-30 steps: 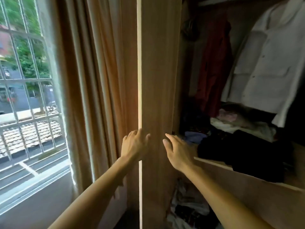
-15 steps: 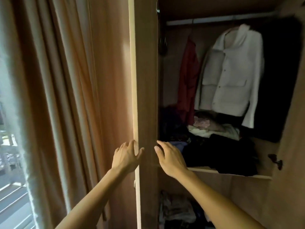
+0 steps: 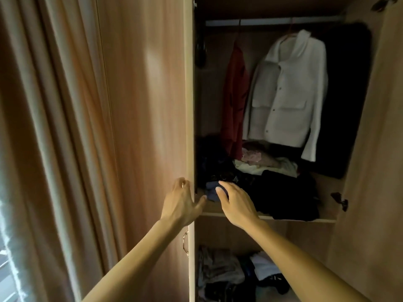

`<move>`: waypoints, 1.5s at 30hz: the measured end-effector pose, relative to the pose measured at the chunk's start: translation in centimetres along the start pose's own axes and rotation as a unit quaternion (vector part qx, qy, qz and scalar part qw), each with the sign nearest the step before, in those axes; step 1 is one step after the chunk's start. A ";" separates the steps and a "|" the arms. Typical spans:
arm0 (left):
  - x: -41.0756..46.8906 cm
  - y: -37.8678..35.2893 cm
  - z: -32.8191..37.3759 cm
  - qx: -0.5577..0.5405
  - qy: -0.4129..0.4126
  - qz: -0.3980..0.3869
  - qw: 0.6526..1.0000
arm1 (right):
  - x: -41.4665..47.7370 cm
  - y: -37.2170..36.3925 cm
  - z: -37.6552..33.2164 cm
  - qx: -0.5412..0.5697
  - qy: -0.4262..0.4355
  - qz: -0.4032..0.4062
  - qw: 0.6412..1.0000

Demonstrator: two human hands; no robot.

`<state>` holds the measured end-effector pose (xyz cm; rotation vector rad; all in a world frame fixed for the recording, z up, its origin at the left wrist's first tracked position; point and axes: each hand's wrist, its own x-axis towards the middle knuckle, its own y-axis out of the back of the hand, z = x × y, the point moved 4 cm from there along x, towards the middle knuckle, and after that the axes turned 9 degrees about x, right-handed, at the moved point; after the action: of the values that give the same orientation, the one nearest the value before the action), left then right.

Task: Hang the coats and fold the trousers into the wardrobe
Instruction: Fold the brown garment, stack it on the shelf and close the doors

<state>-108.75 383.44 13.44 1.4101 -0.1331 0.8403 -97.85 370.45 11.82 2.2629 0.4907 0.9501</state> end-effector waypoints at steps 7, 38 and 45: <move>1.5 -3.1 6.3 -0.055 -0.067 0.004 0.996 | -0.2 2.4 5.1 -0.013 -0.040 0.031 0.999; 9.7 -16.2 22.8 0.098 -0.076 -0.102 0.987 | 3.4 10.5 25.1 0.061 -0.038 0.004 0.997; 12.3 -20.6 23.9 0.028 -0.115 -0.101 0.988 | 7.0 9.8 26.9 0.042 -0.046 0.003 0.998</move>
<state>-78.67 368.77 8.46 1.5423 -0.1412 0.5166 -72.43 356.20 7.30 2.3729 0.4911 0.8393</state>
